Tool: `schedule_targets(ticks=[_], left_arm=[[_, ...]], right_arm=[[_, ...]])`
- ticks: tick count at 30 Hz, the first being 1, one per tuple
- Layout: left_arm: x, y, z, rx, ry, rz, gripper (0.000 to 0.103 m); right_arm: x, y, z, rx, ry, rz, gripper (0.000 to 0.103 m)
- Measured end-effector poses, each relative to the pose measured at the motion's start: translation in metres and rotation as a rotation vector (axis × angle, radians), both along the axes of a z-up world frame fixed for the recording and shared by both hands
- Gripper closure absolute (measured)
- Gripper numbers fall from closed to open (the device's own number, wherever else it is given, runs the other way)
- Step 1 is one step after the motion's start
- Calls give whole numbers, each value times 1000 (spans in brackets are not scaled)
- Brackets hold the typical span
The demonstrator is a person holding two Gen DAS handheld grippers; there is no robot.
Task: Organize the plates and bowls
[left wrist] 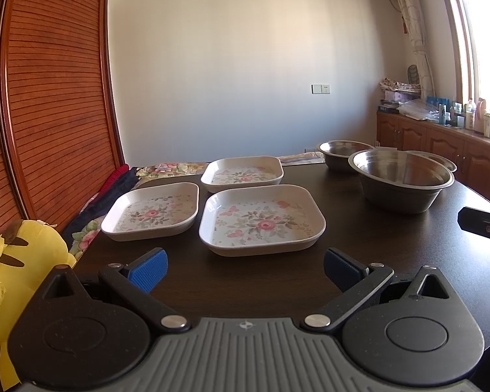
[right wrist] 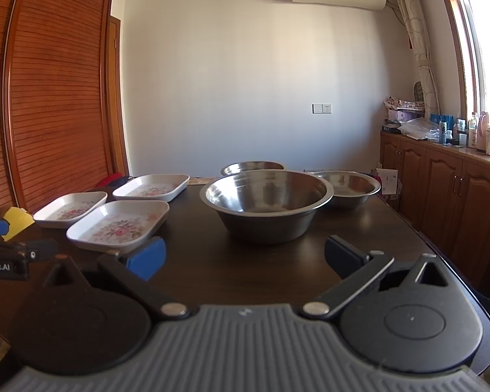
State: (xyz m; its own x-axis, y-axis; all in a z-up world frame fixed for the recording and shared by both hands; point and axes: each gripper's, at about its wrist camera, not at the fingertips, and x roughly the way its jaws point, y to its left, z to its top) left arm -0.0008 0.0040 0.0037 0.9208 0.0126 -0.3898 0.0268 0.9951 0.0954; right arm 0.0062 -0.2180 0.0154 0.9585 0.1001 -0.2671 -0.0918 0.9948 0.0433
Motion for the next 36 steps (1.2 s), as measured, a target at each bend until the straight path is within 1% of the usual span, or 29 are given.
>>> schedule_targets(ticks=[15, 23, 30, 36], left_arm=[[0, 3, 1, 0, -1, 5, 0], [9, 4, -4, 3, 25, -7, 0], [29, 17, -2, -5, 63, -10, 0], [50, 31, 1, 7, 102, -21, 0]], right_arm=[[0, 1, 0, -3, 2, 4, 0], [3, 7, -5, -5, 18, 32, 0], [18, 21, -1, -16, 50, 114, 0], [37, 40, 11, -31, 88, 234, 1]])
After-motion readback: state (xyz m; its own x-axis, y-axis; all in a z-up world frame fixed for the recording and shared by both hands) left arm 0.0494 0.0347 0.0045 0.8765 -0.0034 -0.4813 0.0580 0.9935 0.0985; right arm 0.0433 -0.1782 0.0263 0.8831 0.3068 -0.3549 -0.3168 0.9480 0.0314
